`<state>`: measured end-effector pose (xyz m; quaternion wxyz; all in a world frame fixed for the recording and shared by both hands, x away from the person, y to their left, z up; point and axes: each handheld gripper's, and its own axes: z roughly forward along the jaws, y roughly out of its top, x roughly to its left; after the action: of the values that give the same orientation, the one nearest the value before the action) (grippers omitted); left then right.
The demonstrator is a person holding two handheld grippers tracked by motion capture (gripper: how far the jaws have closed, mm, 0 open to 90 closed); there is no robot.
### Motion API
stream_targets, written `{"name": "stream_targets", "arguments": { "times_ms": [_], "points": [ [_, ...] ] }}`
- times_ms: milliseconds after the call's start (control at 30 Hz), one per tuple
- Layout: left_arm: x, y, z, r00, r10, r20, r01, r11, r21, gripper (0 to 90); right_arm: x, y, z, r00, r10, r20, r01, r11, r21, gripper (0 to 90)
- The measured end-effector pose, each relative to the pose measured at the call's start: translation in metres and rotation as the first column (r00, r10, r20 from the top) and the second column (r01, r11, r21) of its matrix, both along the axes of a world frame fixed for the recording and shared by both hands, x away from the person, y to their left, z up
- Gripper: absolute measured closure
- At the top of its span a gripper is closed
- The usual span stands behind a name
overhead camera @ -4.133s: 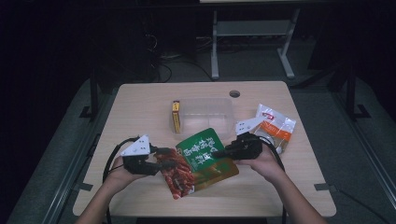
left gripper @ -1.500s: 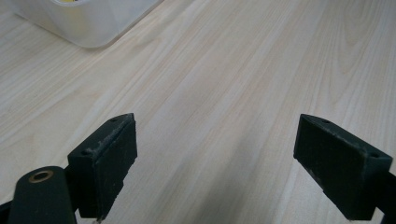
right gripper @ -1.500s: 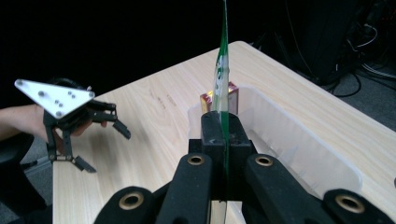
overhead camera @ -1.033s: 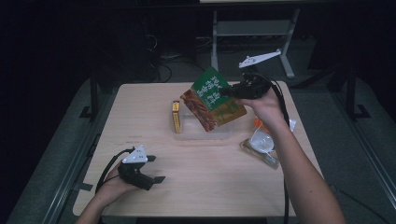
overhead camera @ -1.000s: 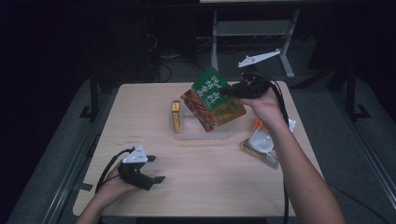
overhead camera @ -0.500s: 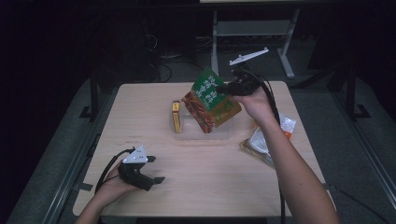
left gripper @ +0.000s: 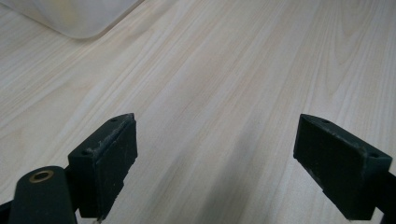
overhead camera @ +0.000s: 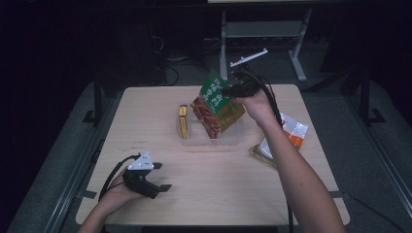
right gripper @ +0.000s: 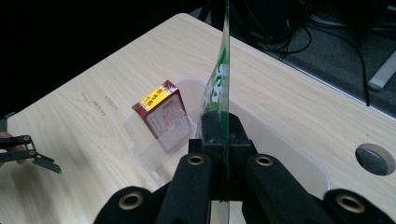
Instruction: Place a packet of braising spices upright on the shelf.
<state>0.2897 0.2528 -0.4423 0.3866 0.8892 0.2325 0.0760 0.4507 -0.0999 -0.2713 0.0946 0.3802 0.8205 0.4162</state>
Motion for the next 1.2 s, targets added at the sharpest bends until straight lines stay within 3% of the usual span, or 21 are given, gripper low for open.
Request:
{"name": "stream_targets", "arguments": {
  "times_ms": [400, 767, 1000, 1100, 1200],
  "points": [
    [0.000, 0.000, -0.001, 0.9999, -0.008, -0.009, 0.008, 1.0000, 0.004, 13.2, 0.013, 0.014, -0.010, 0.9994, -0.006, -0.035, 0.005, 1.000, -0.011, 90.0],
    [-0.001, -0.002, -0.001, 0.9995, -0.028, -0.012, 0.028, 0.9994, 0.018, 13.3, 0.025, 0.034, -0.001, 0.9989, 0.014, -0.045, -0.017, 0.998, -0.059, 89.5],
    [-0.001, -0.003, -0.002, 0.9992, -0.039, -0.008, 0.039, 0.9989, 0.028, 13.3, 0.036, 0.048, -0.003, 0.9986, 0.017, -0.049, -0.020, 0.998, -0.062, 88.2],
    [-0.001, -0.004, -0.002, 0.9992, -0.040, -0.009, 0.040, 0.9988, 0.027, 13.3, 0.037, 0.049, -0.002, 0.9989, 0.016, -0.044, -0.019, 0.998, -0.052, 83.1],
    [-0.001, -0.004, -0.003, 0.9993, -0.037, -0.009, 0.038, 0.9990, 0.024, 13.3, 0.035, 0.045, 0.003, 0.9992, 0.018, -0.037, -0.019, 0.999, -0.028, 72.4]
  ]
}}
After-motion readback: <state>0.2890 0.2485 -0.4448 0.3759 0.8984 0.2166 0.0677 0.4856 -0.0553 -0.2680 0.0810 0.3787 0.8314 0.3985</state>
